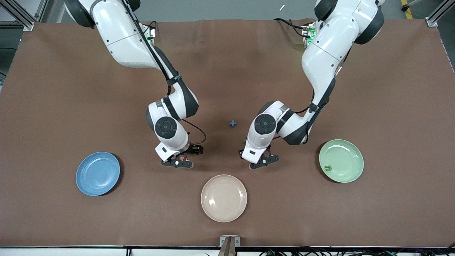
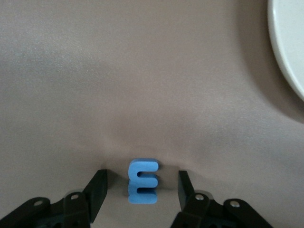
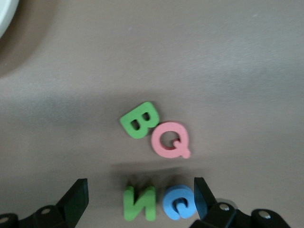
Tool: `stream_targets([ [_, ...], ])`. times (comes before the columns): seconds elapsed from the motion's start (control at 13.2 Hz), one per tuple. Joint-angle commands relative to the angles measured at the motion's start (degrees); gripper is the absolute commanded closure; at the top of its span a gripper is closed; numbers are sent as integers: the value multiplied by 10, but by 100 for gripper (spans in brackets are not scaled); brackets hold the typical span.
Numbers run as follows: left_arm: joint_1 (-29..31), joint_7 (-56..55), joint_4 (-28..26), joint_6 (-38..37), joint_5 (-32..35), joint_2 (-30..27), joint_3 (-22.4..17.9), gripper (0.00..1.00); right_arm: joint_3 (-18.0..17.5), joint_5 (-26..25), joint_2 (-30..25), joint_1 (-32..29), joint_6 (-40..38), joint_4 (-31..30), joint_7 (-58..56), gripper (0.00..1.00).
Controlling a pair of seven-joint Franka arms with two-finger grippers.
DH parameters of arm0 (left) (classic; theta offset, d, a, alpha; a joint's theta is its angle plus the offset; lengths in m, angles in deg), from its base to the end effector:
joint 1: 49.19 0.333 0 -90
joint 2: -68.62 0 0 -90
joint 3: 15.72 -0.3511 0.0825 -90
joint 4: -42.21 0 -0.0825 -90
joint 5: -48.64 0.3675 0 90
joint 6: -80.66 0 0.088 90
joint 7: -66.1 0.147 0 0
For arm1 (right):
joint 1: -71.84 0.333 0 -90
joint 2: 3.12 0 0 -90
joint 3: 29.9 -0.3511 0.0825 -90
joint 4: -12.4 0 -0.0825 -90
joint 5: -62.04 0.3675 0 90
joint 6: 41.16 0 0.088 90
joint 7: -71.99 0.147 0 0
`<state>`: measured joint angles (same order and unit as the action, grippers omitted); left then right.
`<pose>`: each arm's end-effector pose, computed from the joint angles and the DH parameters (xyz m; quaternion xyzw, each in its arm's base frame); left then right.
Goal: Sort uppercase to blue plate, lowercase to green plate
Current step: 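Grasp the blue E with the left gripper while the right gripper grasps the Q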
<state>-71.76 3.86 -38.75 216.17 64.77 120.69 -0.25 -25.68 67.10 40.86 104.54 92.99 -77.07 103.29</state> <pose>0.6224 -0.4212 0.1663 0.9850 0.1675 0.0246 0.0323 0.6246 0.3518 0.1907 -0.9990 0.0446 -0.0033 0.0093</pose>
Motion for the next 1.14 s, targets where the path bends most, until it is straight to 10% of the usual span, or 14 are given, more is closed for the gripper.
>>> stream_targets([
  [0.0, -5, -8, 14, 0, -8, 10, -5, 51, 6, -8, 9, -4, 23, 6, -10, 2],
  [0.3, 2, -25, 11, -9, -8, 3, -5, 100, 7, -15, 14, -41, 49, 4, -134, 2],
  [1.06, 107, 5, 11, -122, -2, -76, -3, 100, 7, -15, 20, -36, 49, -3, -143, 13],
])
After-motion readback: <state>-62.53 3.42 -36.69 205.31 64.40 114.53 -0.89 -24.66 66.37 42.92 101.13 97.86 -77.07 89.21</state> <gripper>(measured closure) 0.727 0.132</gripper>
